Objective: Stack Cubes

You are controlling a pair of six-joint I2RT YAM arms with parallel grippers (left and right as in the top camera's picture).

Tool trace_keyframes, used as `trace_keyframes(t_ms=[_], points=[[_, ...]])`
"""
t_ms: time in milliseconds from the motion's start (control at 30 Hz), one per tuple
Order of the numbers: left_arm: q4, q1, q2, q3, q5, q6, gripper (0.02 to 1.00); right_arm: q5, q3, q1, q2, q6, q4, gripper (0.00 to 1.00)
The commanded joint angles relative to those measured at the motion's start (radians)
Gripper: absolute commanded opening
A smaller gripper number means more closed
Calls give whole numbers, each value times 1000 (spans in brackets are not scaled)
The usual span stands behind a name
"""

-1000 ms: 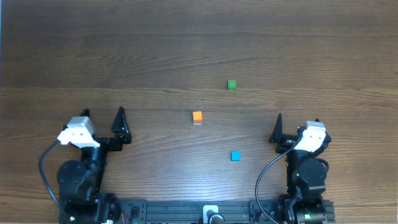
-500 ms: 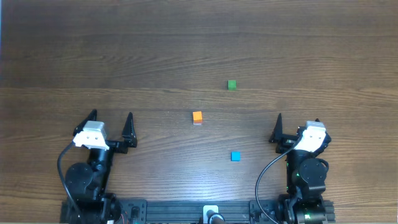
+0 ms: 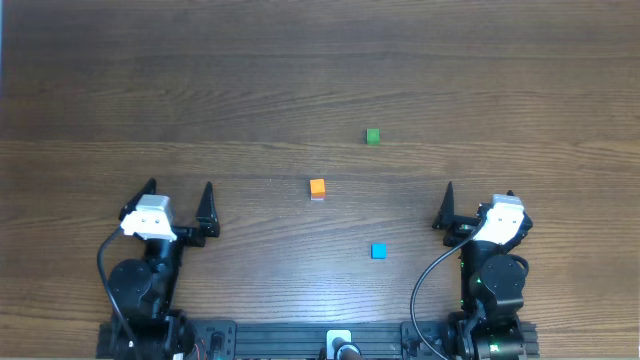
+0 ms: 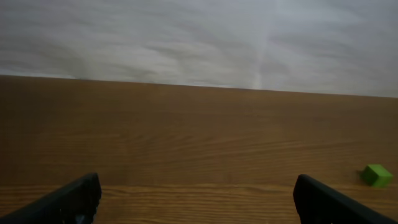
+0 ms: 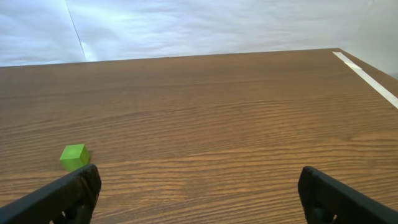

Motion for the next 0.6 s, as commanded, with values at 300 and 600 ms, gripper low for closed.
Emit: trace_keyframes(t_ms=[300,600], points=[[3,27,-10,-7,10,18,1000,9,-8,-5,-6,-8,2,993],[3,29,-10,-7,10,18,1000,9,-8,-5,-6,-8,2,991]])
